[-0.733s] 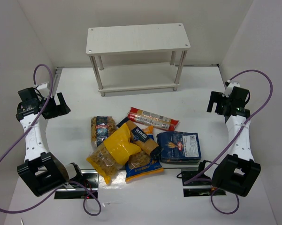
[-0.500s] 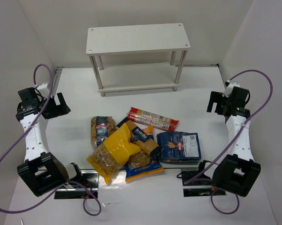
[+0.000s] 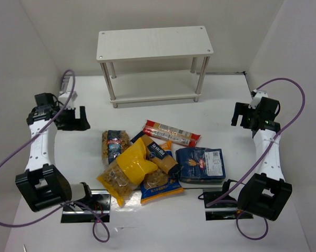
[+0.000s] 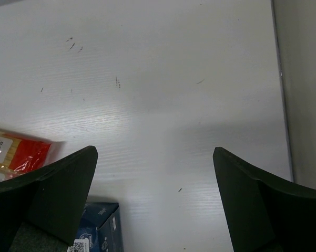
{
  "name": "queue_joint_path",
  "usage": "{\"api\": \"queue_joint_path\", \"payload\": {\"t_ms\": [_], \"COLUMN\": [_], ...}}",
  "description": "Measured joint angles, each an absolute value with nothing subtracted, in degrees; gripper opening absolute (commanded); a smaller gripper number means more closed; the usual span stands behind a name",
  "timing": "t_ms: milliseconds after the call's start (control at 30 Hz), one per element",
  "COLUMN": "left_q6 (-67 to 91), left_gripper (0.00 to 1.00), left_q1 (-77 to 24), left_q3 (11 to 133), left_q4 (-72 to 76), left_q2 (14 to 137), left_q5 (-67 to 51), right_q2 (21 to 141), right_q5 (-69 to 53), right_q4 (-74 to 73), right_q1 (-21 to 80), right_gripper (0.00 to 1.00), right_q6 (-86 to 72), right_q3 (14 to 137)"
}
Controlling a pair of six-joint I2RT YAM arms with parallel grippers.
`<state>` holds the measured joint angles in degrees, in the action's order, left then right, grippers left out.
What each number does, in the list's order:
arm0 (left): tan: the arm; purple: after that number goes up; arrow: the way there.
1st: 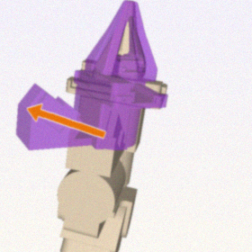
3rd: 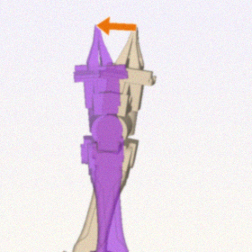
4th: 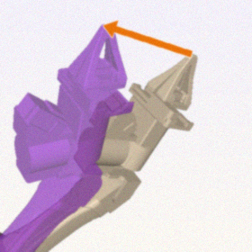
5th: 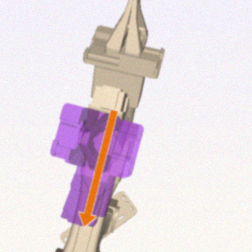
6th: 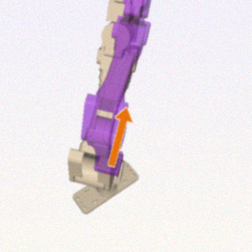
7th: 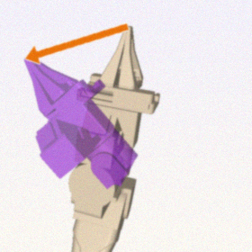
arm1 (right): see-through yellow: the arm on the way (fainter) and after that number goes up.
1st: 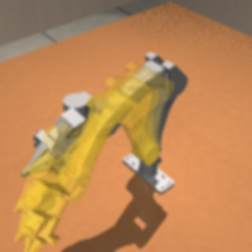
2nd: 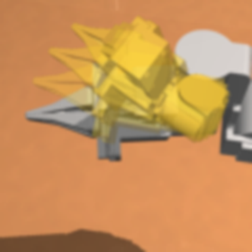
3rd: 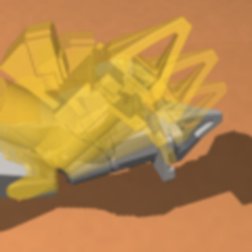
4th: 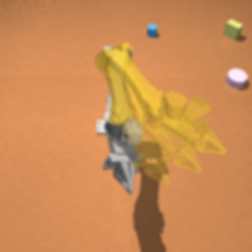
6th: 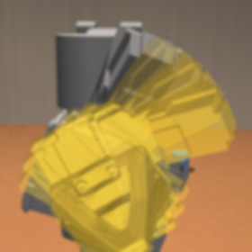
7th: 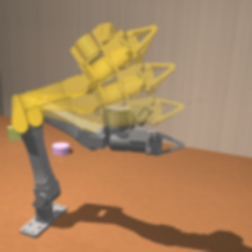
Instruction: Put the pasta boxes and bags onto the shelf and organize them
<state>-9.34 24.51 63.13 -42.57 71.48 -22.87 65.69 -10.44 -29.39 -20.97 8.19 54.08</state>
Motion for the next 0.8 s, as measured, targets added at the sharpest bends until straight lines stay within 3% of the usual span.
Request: {"api": "queue_joint_path", "payload": {"t_ms": [500, 800], "left_q6": [-31.31, -37.28], "left_gripper": [0.99, 0.99], "left_q1": [-17.17, -28.45], "left_q3": [68.53, 68.49], "left_q4": [-54.76, -57.93], "left_q2": [80.16, 81.93], "left_q5": [-16.69, -19.94], "right_q2": [65.76, 66.06], "right_q5": [-11.42, -11.42], "right_q4": [-29.50, -29.63], "right_q1": [-20.97, -20.97], "right_gripper": [0.99, 0.99], "right_q6": [9.06, 9.43], "right_q3": [54.08, 54.06]}}
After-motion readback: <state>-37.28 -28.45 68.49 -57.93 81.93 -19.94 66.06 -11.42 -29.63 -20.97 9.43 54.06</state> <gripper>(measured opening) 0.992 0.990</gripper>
